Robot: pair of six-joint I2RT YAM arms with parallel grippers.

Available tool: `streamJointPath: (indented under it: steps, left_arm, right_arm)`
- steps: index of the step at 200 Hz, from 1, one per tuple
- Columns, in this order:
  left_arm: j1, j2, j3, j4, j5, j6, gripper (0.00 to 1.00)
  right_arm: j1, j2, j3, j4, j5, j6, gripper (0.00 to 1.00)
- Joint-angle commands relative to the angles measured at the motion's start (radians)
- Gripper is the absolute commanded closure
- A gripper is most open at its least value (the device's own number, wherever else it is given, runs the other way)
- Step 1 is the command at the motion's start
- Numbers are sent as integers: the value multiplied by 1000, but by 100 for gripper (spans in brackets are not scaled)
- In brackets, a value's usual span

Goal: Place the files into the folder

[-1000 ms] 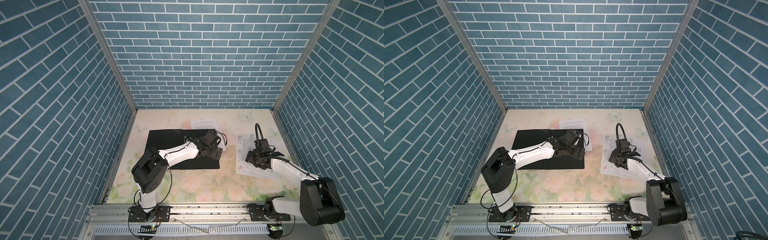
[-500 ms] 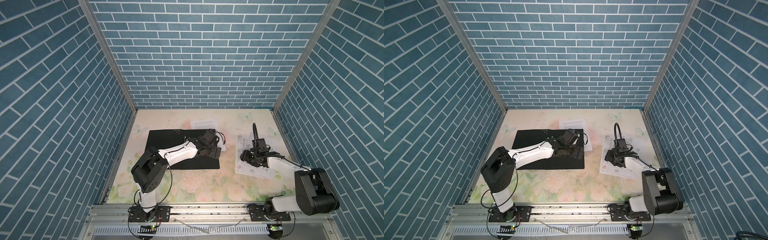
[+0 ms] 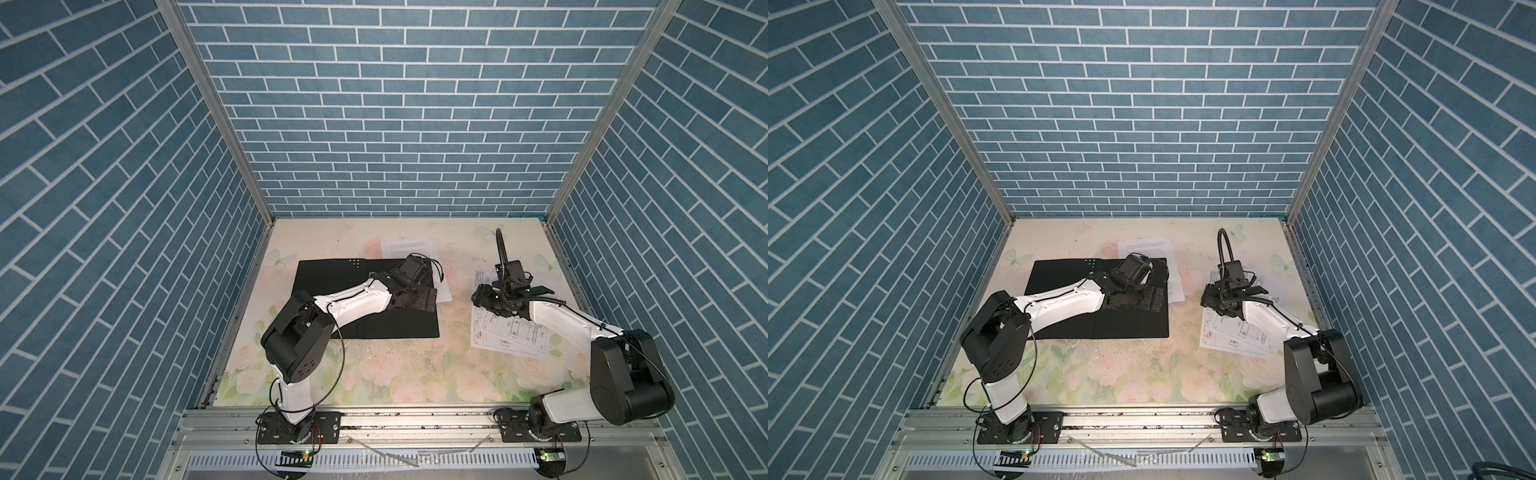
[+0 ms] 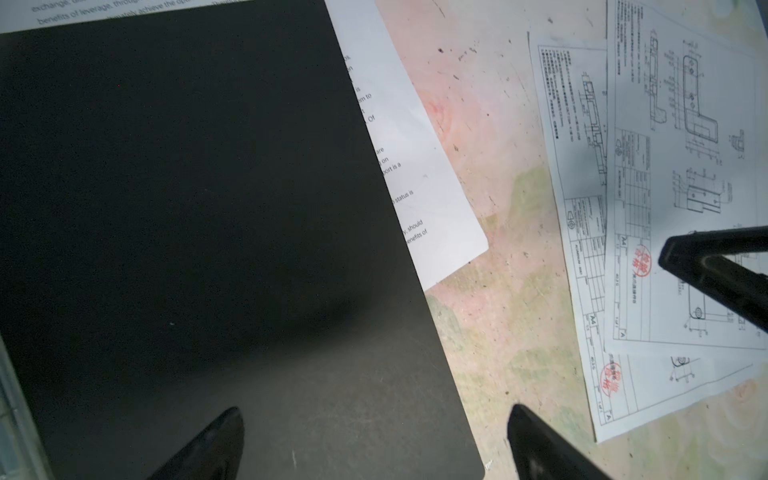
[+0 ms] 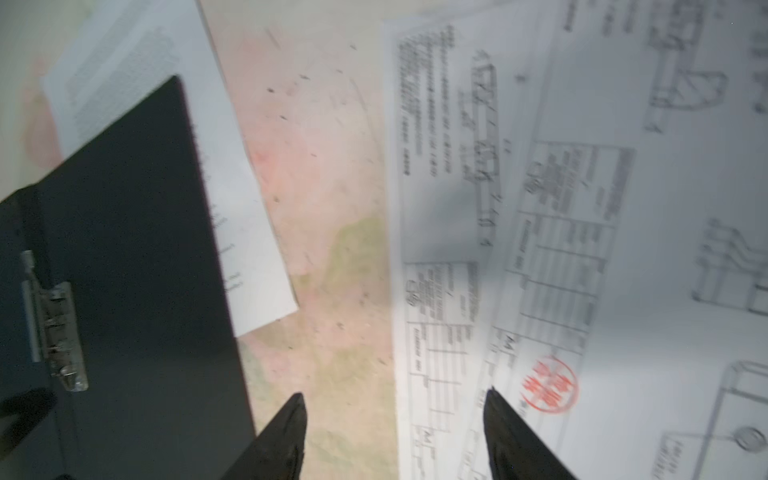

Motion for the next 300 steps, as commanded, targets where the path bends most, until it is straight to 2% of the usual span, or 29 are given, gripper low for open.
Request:
streamJointPath:
  steps: [1, 66, 153, 198, 247, 300]
  left_arm:
    - [14, -28, -31, 5, 7, -18, 1]
    - [46, -76, -102, 30, 1, -44, 1]
    - [62, -98, -146, 51, 11, -50, 1]
    - [62, -96, -149, 50, 7, -52, 1]
    - [64, -99, -149, 40, -4, -44, 1]
    - [64, -95, -141, 35, -3, -37, 1]
  right_arm:
    - [34, 86, 89, 34, -34, 29, 34]
    - [109, 356, 312, 113, -134, 98, 38]
    - [132, 477, 380, 164, -176, 168, 41]
    - [134, 519, 395, 89, -154, 157, 42]
    - [132, 476, 284, -42, -64, 107, 43]
    - [122, 394, 107, -55, -18, 93, 43]
